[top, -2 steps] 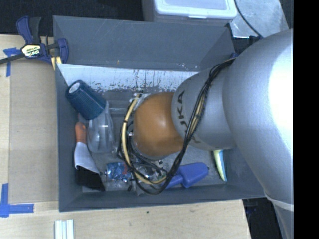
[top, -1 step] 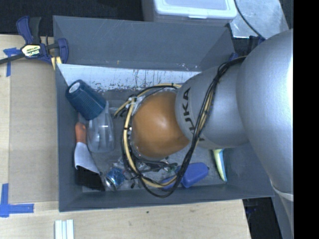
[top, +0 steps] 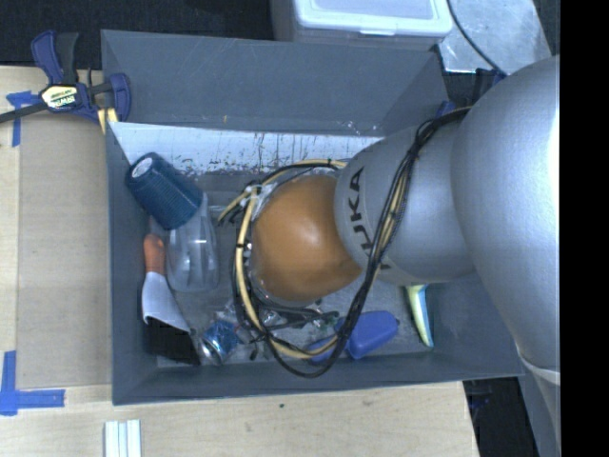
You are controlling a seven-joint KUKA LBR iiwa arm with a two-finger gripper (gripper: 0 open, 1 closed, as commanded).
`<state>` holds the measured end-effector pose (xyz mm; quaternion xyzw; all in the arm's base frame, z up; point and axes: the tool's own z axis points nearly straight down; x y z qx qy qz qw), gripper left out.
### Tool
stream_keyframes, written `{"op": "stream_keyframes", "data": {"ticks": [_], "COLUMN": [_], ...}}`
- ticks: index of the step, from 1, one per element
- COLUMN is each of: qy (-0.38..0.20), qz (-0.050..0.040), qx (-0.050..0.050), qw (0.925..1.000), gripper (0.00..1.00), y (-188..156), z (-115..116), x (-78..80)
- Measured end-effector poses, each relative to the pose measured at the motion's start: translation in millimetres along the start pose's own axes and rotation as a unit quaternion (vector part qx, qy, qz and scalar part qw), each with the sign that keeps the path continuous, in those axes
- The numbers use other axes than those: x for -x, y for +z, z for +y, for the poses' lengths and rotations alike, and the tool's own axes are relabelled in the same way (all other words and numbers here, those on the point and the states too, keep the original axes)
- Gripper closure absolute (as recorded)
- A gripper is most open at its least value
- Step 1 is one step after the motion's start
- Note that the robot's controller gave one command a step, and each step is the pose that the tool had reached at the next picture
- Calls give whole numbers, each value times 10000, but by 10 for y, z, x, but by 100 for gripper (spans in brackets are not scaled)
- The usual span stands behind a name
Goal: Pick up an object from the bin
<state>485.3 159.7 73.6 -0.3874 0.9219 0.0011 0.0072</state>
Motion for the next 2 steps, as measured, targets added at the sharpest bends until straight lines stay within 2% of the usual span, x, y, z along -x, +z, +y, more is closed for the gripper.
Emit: {"op": "stream_keyframes", "data": {"ticks": [1, 2], "qy": [13, 20], "qz": [-19, 3], "qx": [-8, 6], "qw": [10000, 10000], "gripper": [100, 100], "y": [-130, -338], "z": [-5, 3], "x": [5, -4]}}
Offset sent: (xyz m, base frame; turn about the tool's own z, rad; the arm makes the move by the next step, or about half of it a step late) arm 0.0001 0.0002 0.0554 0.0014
